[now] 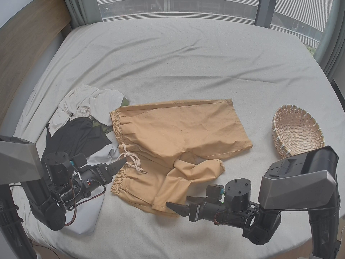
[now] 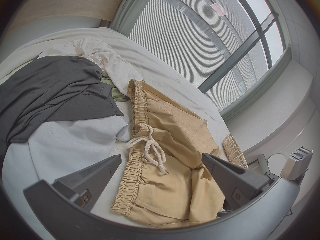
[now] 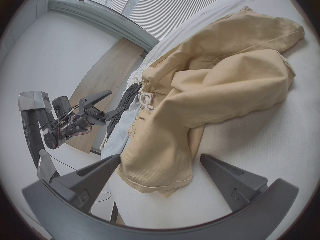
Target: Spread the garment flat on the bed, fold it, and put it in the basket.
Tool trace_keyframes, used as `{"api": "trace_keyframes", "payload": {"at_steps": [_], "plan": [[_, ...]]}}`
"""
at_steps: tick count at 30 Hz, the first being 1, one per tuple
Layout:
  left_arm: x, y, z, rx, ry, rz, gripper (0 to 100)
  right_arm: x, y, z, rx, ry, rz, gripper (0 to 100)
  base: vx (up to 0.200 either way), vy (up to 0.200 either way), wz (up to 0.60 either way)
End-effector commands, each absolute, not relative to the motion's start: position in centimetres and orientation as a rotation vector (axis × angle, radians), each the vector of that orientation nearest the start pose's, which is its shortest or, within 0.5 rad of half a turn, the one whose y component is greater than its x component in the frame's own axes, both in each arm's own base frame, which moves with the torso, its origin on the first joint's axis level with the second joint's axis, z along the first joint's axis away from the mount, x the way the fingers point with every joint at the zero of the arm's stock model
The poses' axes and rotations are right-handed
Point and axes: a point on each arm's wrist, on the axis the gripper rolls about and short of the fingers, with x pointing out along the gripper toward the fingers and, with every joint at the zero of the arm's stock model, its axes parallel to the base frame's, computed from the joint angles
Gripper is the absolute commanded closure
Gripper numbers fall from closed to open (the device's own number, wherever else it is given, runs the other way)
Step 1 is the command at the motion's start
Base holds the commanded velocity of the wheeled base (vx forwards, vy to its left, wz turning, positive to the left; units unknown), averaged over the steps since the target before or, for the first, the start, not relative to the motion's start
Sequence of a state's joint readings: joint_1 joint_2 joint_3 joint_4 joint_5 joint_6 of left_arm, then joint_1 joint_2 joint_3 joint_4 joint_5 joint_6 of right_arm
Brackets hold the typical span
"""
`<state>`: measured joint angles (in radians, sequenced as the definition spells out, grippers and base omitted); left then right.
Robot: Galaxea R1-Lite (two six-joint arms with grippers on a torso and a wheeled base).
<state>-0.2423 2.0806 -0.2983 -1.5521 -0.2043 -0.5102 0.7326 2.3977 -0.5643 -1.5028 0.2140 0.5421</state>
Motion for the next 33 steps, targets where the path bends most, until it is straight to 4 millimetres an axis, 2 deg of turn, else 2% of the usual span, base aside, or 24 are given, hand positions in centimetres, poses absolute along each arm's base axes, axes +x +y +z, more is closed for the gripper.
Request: {"api": "trace_keyframes", "payload": {"at_steps": [1,7,10,17,24,33], "plan": [[27.3,-7.2,5.2,-0.496,0.341,-0.373,0,25.3,23.5,-2.2,0.407,0.582,0.819,100,0.0,0.0,0.0],[27.4,-7.0,5.1,-0.498,0.343,-0.366,0,25.4,23.1,-1.7,0.418,0.575,0.81,100,0.0,0.0,0.0],[27.5,-7.0,5.0,-0.498,0.345,-0.363,0,25.1,22.6,-0.6,0.434,0.544,0.811,100,0.0,0.0,0.0],[27.5,-7.0,5.0,-0.498,0.346,-0.366,0,23.8,18.7,2.7,0.436,0.503,0.749,100,0.0,0.0,0.0],[27.4,-7.0,5.0,-0.498,0.345,-0.366,0,23.6,14.0,2.0,0.352,0.529,0.603,100,0.0,0.0,0.0],[27.3,-7.0,4.9,-0.498,0.353,-0.362,0,23.4,11.6,2.3,0.303,0.507,0.473,100,0.0,0.0,0.0]]}}
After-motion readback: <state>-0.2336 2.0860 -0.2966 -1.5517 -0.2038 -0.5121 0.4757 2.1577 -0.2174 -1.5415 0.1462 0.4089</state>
